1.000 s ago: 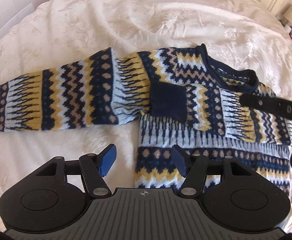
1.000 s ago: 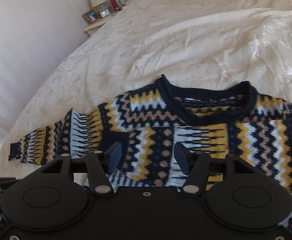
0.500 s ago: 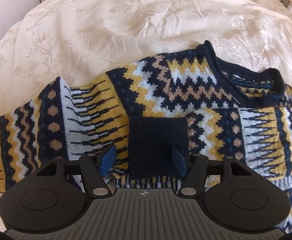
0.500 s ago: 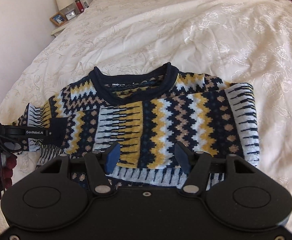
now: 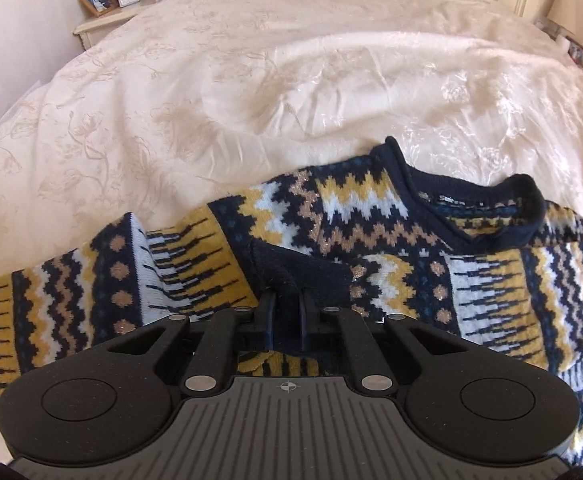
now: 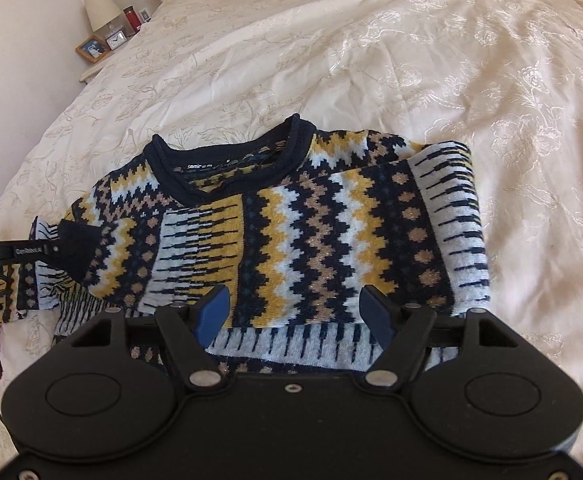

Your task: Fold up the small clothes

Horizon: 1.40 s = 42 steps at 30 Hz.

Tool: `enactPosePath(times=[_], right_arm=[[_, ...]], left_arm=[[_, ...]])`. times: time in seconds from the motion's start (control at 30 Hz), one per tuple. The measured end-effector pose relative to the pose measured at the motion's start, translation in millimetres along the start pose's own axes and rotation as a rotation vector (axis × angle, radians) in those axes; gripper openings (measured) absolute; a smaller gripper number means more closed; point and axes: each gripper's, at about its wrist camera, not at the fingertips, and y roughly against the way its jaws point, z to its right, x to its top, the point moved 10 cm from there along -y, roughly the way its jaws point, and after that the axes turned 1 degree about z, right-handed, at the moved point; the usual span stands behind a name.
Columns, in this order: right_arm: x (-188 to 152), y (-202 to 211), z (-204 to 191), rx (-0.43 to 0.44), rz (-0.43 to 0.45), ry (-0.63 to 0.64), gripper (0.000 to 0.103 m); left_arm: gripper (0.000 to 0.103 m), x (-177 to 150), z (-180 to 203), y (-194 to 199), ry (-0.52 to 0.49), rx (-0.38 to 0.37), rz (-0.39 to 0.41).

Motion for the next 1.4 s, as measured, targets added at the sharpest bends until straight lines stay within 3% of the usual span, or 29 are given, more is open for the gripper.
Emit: enactPosePath(times=[0.27, 0.43, 0.57, 0.63, 0.73, 0.87, 1.03, 1.4], right_arm=[[16, -16, 29, -0.051, 0.023, -0.025, 0.075], [15, -45, 64, -0.139, -0.041, -0.087, 0.075], [17, -43, 68, -0.16, -0.045, -0.105, 0.076], [19, -36, 61, -0.154, -0.03, -0.096, 0.078], [20, -24, 48, -0.134, -0.004, -0.082, 0.088], [16, -9, 27, -0.102, 0.013, -0.06, 0.097], [3, 6, -3, -0.059, 0.01, -0.017, 0.102], [-27, 28, -57, -0.015, -0.006, 0.015, 0.102]], left_arm=[[0.012, -6, -9, -25, 0.005, 0.038, -0.059], [0.025, -15, -14, -44, 0.011, 0.054, -0.131], [0.029, -15, -21, -45, 0.065, -0.023, -0.129], [0.045, -16, -23, -40, 0.102, -0.101, -0.129], [0.061, -23, -27, -26, 0.163, -0.178, -0.131], [0.068, -38, -45, 4, 0.179, -0.15, -0.077], [0.07, -60, -87, 35, 0.253, -0.107, -0.032], [0.073, -92, -234, 63, 0.496, 0.087, 0.015]])
